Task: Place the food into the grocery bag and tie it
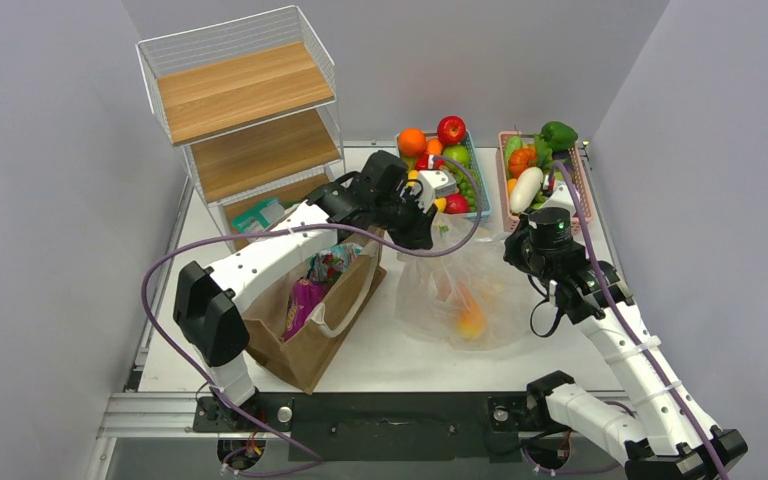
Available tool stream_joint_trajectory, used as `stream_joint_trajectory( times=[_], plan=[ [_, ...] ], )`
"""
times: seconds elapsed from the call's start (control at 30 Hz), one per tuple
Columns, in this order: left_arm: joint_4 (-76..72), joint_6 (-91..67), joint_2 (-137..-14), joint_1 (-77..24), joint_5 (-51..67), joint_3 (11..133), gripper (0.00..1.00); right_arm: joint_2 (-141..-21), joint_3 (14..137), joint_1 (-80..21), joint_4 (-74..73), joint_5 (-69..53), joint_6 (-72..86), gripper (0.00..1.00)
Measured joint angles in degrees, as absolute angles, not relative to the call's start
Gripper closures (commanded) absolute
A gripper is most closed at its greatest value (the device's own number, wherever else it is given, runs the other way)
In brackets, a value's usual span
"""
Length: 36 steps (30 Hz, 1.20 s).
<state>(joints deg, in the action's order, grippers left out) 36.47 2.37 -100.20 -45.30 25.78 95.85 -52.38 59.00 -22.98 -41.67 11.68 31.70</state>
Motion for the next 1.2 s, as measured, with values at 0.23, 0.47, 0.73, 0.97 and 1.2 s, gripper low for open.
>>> stream_joint_trajectory(
  times=[0.23, 0.47, 0.73, 0.97, 1.2],
  plan=[
    [37.01, 3.44, -100.18, -47.42, 21.34, 95.85, 1.0, -52.38, 59.0, -22.96, -41.69, 11.73, 31.51, 1.0],
    [40.69, 3.6, -98.13, -47.53, 15.94, 95.88, 1.0, -52.25, 59.0, -22.81, -42.59, 12.67, 30.46, 1.0],
    [37.58, 0.4, -85.6, -47.59, 13.26, 85.41, 1.0, -51.51, 58.98, -22.76, -44.03, 14.52, 30.22, 1.0],
    [31.83, -4.73, -79.61, -47.59, 12.14, 72.34, 1.0, -51.62, 53.82, -22.81, -44.23, 14.57, 31.18, 1.0],
    [32.53, -8.03, -76.49, -46.89, 8.8, 66.41, 1.0, -55.11, 48.75, -20.75, -45.39, 20.91, 31.77, 1.0]
  ],
)
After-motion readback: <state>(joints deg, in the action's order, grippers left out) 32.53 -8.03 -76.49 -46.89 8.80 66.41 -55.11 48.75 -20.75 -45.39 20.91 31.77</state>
